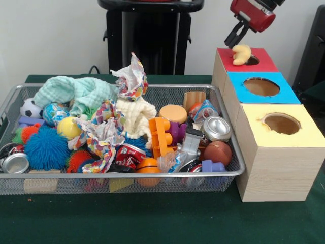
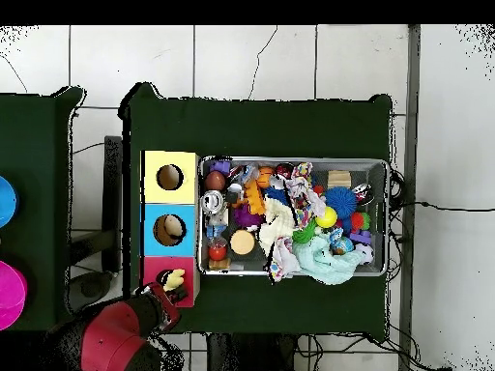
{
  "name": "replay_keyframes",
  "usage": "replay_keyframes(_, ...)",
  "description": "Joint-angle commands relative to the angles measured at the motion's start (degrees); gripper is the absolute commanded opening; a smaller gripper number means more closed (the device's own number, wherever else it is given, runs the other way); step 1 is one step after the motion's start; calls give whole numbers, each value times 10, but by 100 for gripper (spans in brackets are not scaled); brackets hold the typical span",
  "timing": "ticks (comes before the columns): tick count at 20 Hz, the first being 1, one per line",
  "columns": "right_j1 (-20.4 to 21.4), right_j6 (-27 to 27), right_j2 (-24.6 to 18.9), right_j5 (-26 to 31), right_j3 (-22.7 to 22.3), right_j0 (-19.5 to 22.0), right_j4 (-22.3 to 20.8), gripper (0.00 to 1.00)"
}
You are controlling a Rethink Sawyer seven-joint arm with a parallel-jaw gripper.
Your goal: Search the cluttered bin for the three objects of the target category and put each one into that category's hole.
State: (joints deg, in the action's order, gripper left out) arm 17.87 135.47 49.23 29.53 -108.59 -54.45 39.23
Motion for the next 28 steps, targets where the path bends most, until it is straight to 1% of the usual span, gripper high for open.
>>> replay_keyframes(1,-44,212,-102,-13,-17,-8,40,0)
replay_keyframes(6,-69,225,-103,-20,0,-14,47,0)
replay_keyframes(11,-90,240,-90,-1,33,-14,45,0)
replay_keyframes(17,-94,228,-78,22,66,12,26,0)
replay_keyframes(20,-101,229,-73,27,82,18,25,0)
replay_keyframes(25,-111,226,-74,13,96,24,28,0)
replay_keyframes(28,-109,221,-78,3,101,30,31,0)
